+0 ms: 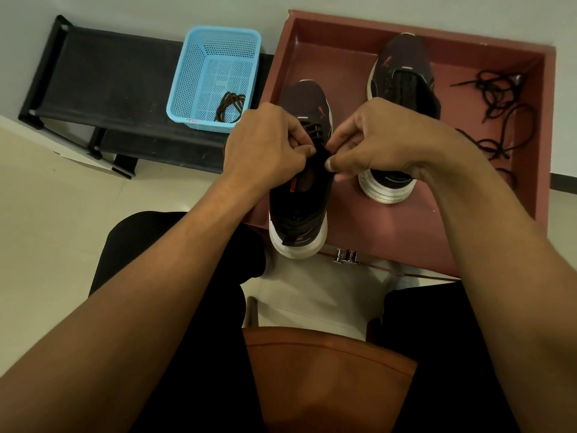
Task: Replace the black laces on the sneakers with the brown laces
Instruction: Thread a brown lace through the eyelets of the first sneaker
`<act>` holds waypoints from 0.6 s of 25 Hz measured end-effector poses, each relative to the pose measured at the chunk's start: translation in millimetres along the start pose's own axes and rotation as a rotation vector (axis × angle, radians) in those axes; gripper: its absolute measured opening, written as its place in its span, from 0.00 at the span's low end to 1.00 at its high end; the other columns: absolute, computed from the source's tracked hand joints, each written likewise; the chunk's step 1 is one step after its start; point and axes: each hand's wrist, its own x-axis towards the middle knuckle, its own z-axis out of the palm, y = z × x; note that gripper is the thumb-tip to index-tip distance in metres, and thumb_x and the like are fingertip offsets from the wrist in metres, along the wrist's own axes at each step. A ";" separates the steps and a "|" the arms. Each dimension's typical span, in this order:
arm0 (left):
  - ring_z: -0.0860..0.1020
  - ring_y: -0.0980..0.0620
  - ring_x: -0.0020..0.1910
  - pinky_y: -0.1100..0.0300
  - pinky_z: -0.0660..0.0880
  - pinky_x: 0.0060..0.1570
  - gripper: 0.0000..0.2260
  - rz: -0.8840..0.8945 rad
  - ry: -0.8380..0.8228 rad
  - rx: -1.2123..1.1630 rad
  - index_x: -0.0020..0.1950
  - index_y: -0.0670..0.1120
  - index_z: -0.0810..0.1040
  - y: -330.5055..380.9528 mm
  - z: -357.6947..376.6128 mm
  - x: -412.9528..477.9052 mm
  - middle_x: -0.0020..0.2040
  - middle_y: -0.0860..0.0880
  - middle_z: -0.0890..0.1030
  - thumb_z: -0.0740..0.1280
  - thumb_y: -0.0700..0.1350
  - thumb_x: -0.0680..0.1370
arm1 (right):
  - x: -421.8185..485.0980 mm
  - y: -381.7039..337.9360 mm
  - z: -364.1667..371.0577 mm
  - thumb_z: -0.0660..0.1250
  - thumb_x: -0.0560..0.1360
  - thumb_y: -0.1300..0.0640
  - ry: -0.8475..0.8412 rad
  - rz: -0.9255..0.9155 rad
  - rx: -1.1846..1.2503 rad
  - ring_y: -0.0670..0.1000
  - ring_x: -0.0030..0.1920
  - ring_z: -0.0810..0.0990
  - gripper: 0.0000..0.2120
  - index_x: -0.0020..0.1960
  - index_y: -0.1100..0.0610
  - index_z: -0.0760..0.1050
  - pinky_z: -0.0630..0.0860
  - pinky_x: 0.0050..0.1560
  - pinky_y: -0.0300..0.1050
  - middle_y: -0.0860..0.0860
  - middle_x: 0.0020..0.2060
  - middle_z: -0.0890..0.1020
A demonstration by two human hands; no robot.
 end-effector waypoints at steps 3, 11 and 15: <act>0.77 0.63 0.36 0.64 0.72 0.38 0.05 -0.052 -0.011 -0.018 0.40 0.59 0.84 0.6 2.4 -0.4 0.34 0.60 0.80 0.78 0.55 0.73 | 0.0 0.7 1.1 0.78 0.73 0.65 0.001 0.004 -0.007 0.51 0.43 0.90 0.08 0.52 0.59 0.85 0.84 0.61 0.52 0.56 0.39 0.89; 0.79 0.63 0.42 0.61 0.75 0.47 0.08 -0.108 -0.090 -0.125 0.37 0.60 0.82 2.7 -0.9 1.9 0.43 0.57 0.84 0.79 0.54 0.73 | -1.3 2.6 0.2 0.79 0.73 0.65 0.013 0.031 0.042 0.52 0.42 0.90 0.10 0.53 0.59 0.84 0.85 0.58 0.50 0.56 0.39 0.88; 0.79 0.63 0.41 0.60 0.77 0.46 0.09 -0.109 -0.075 -0.149 0.36 0.61 0.82 2.8 -1.0 -0.2 0.42 0.58 0.84 0.79 0.55 0.73 | -2.5 0.8 -0.1 0.78 0.74 0.66 0.002 0.038 0.056 0.51 0.41 0.90 0.10 0.54 0.59 0.84 0.85 0.55 0.47 0.56 0.39 0.89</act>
